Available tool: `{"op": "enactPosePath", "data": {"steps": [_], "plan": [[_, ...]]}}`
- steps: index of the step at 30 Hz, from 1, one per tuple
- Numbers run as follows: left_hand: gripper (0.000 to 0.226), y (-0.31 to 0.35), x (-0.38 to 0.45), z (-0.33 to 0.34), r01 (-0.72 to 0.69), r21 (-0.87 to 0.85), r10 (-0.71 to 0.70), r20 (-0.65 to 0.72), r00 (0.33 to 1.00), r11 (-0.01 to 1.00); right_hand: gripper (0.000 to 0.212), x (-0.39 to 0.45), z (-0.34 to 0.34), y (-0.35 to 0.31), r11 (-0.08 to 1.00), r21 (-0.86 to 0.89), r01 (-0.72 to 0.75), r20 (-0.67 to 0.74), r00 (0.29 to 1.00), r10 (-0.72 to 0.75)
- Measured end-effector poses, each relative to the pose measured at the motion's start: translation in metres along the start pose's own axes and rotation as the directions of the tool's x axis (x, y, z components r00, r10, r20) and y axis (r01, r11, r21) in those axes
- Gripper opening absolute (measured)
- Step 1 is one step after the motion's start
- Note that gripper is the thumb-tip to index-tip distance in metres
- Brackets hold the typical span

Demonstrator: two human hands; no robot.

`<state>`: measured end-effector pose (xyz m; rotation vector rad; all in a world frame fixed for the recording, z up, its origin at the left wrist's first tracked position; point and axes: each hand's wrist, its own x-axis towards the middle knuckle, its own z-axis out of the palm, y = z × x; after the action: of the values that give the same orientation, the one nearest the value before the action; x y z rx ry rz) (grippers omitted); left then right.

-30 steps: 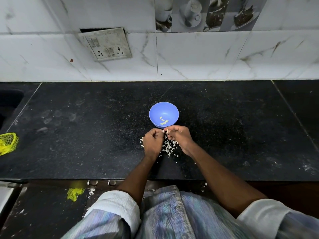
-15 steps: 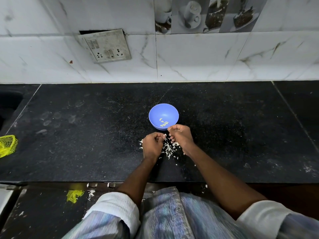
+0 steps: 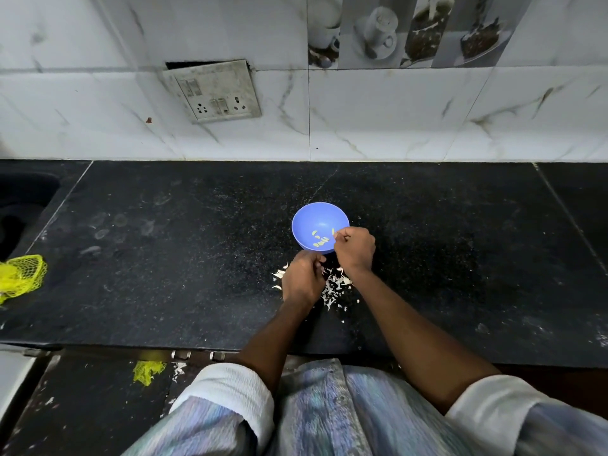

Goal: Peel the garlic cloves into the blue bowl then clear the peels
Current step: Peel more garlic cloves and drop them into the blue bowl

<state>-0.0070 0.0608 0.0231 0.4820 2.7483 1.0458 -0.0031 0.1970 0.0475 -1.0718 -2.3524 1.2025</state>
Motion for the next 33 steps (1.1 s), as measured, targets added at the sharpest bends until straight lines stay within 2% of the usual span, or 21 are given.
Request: {"op": "enactPosePath", "data": {"steps": [2,7,8,11,13,15,17,18,22,28,33], "plan": [[0.020,-0.004,0.002,-0.002,-0.019,-0.003,0.019,-0.013,1.000,1.000,0.014,0.000,-0.002,0.000,1.000,0.000,0.004,0.001,1.000,-0.004],[0.016,-0.014,0.002,0.000,-0.001,-0.048,0.000,-0.023,1.000,0.999,0.010,-0.011,0.002,0.007,0.999,0.012,0.033,0.015,0.999,-0.033],[0.014,-0.014,0.002,-0.002,0.015,-0.059,-0.017,-0.034,0.999,0.998,0.012,-0.013,0.003,0.007,0.999,0.024,0.046,0.005,0.999,-0.046],[0.010,-0.021,0.005,-0.009,0.145,-0.138,-0.159,-0.100,0.982,0.980,0.034,-0.017,0.004,0.010,0.995,0.002,0.097,-0.026,0.995,-0.097],[0.021,-0.035,0.009,-0.014,0.214,-0.197,-0.242,-0.132,0.961,0.957,0.028,-0.023,0.011,0.011,0.987,-0.077,0.138,0.070,0.989,-0.132],[0.039,-0.053,0.009,-0.016,0.214,-0.241,-0.250,-0.132,0.959,0.947,0.006,-0.036,0.017,0.010,0.961,-0.163,0.225,0.227,0.956,-0.185],[0.046,-0.068,0.005,-0.018,0.221,-0.244,-0.257,-0.125,0.958,0.944,0.028,-0.048,0.030,0.008,0.920,-0.228,0.319,0.336,0.913,-0.233],[0.043,-0.074,0.003,-0.020,0.219,-0.244,-0.256,-0.132,0.957,0.945,0.033,-0.054,0.035,0.006,0.909,-0.246,0.336,0.357,0.903,-0.238],[0.045,-0.093,0.003,-0.031,0.182,-0.266,-0.238,-0.199,0.950,0.947,0.030,-0.060,0.056,-0.002,0.894,-0.302,0.331,0.401,0.895,-0.196],[0.036,-0.111,0.002,-0.039,0.153,-0.153,-0.161,-0.042,0.986,0.976,0.043,-0.057,0.081,-0.008,0.866,-0.343,0.364,0.426,0.882,-0.202],[0.028,-0.113,0.012,-0.040,0.090,-0.054,-0.089,0.014,0.996,0.995,0.028,-0.056,0.094,-0.004,0.838,-0.364,0.407,0.435,0.870,-0.234]]}}
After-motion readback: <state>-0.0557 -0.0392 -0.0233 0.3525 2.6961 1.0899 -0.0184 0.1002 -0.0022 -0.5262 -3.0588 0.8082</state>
